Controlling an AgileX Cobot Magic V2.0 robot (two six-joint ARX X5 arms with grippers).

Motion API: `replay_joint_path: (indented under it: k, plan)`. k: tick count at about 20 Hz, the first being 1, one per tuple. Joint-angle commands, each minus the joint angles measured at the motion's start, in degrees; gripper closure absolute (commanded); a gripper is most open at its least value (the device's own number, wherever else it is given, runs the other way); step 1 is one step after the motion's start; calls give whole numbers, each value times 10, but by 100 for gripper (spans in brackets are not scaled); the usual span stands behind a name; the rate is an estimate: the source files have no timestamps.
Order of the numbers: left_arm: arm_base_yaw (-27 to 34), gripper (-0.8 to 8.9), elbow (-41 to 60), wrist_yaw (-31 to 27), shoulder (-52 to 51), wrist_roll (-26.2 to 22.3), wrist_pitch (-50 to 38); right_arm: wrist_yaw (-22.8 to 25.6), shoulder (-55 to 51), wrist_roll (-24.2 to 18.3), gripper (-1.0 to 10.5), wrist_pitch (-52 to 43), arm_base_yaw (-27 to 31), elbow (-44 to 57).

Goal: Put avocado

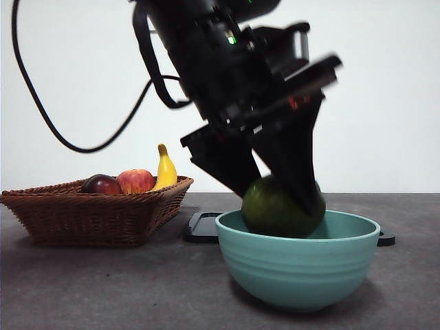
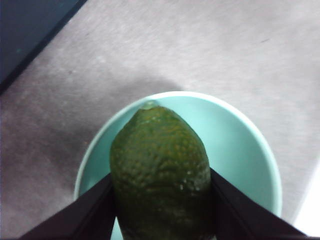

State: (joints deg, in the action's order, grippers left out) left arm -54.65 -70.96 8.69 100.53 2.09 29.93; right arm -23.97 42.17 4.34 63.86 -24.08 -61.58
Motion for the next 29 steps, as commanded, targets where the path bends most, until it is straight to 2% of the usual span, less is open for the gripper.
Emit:
replay_joint_path:
  k: [1, 10, 14, 21, 26, 29]
  plan:
    - [-12, 642, -8, -9, 21, -16, -14, 0, 3, 2, 523, -1, -4, -10]
    - [-21, 620, -8, -14, 45, -42, -11, 0, 3, 2, 523, -2, -4, -10]
    - [-24, 497, -8, -14, 45, -42, -9, 0, 3, 2, 523, -1, -4, -10]
    - [-24, 499, -8, -14, 40, -40, -8, 0, 3, 2, 523, -1, -4, -10]
    - [-19, 502, -8, -14, -21, -39, -12, 0, 3, 2, 523, -1, -4, -10]
    - [5, 502, -8, -14, -82, -15, -10, 0, 3, 2, 523, -1, -4, -10]
